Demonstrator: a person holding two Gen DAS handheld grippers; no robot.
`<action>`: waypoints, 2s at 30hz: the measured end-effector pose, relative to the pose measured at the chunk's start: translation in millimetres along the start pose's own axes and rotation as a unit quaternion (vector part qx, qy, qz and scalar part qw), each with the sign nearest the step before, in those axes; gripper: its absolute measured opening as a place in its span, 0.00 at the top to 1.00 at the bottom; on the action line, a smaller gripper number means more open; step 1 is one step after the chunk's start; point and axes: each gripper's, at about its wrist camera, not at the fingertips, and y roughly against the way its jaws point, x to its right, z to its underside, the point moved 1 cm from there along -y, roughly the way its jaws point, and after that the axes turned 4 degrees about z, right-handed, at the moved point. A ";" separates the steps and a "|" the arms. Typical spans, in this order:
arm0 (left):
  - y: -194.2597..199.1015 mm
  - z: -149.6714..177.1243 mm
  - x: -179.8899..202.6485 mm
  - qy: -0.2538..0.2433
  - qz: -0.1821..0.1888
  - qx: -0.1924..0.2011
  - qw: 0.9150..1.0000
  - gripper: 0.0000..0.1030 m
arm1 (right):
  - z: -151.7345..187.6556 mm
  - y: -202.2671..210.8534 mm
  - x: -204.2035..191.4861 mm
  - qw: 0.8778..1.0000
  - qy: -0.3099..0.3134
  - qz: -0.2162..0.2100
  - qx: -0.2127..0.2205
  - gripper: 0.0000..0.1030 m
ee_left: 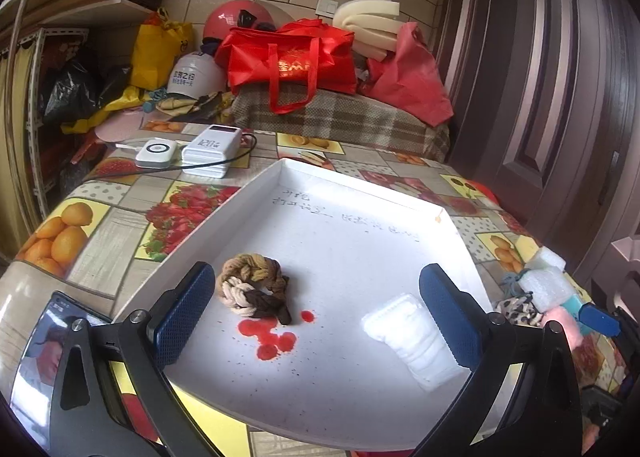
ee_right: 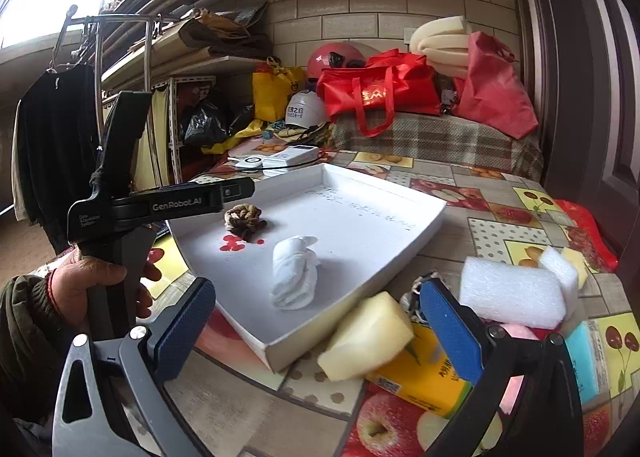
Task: Organize soft objects
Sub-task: 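Lower the white towel into the white box and open the right gripper, then grasp the yellow sponge with the left gripper while the right gripper grasps the wrapped white bar, then place the yellow sponge in the box with the left gripper while the right gripper places the white bar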
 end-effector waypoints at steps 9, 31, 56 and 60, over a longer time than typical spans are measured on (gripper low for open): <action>9.4 38.9 122.1 -0.201 0.166 -0.067 0.963 0.00 | 23.3 60.4 121.2 0.988 -0.107 0.108 0.006 0.00; -28.5 70.0 180.6 -0.285 0.064 -0.139 0.946 0.70 | 45.2 23.1 178.2 0.969 -0.191 0.097 -0.126 0.40; 35.4 30.5 105.0 -0.157 0.066 0.037 0.985 0.79 | 12.9 56.3 106.2 0.988 -0.127 0.068 0.052 0.74; 35.5 23.2 81.9 -0.141 0.037 0.053 0.988 0.79 | 6.7 39.2 80.6 0.994 -0.088 0.049 0.042 0.74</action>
